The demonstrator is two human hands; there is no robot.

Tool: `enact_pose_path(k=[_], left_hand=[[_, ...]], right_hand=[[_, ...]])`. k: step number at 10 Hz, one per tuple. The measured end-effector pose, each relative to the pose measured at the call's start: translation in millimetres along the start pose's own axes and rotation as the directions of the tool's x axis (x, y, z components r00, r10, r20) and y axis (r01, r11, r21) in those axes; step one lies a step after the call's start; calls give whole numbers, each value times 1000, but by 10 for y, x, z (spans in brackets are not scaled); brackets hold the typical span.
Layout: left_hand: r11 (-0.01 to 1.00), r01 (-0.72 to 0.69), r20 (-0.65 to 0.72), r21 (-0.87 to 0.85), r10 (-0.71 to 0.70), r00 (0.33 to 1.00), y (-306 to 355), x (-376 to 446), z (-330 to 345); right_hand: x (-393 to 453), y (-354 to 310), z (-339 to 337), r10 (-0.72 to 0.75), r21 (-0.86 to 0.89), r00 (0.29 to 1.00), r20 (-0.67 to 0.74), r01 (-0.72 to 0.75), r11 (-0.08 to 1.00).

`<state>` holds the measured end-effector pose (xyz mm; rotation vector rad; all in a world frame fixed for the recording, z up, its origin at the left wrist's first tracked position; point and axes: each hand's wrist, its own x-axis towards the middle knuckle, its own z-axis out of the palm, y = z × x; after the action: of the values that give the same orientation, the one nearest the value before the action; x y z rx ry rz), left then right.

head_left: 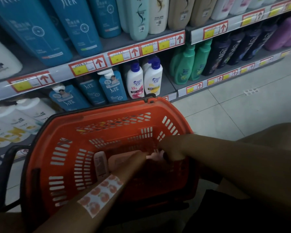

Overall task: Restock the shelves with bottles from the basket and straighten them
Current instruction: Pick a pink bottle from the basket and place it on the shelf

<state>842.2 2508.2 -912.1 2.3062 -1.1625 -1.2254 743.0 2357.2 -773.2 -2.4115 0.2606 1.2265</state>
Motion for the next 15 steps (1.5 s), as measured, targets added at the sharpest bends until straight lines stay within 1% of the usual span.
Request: enact_pose_path(k=[1,2,3,4,5,6,7,8,9,10,11,12,13,14,15], left_hand=[[994,-37,-65,-103,31,997,-38,-59,-100],[963,-104,-87,-247,85,993,75,-290,-354],[946,-111,-129,-306,74,989,203,-395,-636],[903,-150,-159,-402,93,983,324,-554,-946],[827,-204,-214,-524,104,971,445,-812,-1256],[764,-269,-288,-587,114,951,549,-1112,-1516],[726,-334,-382,-601,105,918,601,-1389,-1720],[689,-383,-474,-615,65,878,643,-1635,-1848],[626,-443,-546,-642,32,837,698,-1823,-1935],[578,-491,-585,-652,29,811,731,-1940,-2014],[561,-526,-608,-639,51,793,775,-2050,-2084],[532,-576,-650,-621,61,757,825,-2167,-2164],[499,-610,-670,-616,75,738,887,-2288,-2293],[415,-643,-680,-644,75,729,975,-2398,-2455],[356,-678,-707,-643,65,705,1112,-2502,-2634]], right_hand=[[3,-19,-61,-35,13,999,1,35,999],[16,-68,-98,-39,47,999,-17,40,998],[46,-80,-117,4,127,997,-78,6,992],[31,-43,-138,10,265,989,-151,31,964],[-24,-53,-137,-23,410,985,-170,92,907],[-98,-163,-119,-67,638,989,-132,136,758],[-139,-334,-124,-162,787,971,-178,240,569],[-178,-518,-163,-196,820,937,-290,348,454],[-238,-664,-228,-202,808,897,-392,441,390],[-287,-765,-295,-185,790,867,-462,498,358],[-370,-874,-361,-185,762,836,-516,547,346],[-462,-984,-406,-174,734,796,-579,602,314],[-577,-1080,-476,-182,695,741,-646,670,262],[-739,-1159,-615,-183,668,690,-701,724,172],[-929,-1248,-785,-181,624,634,-752,773,116]])
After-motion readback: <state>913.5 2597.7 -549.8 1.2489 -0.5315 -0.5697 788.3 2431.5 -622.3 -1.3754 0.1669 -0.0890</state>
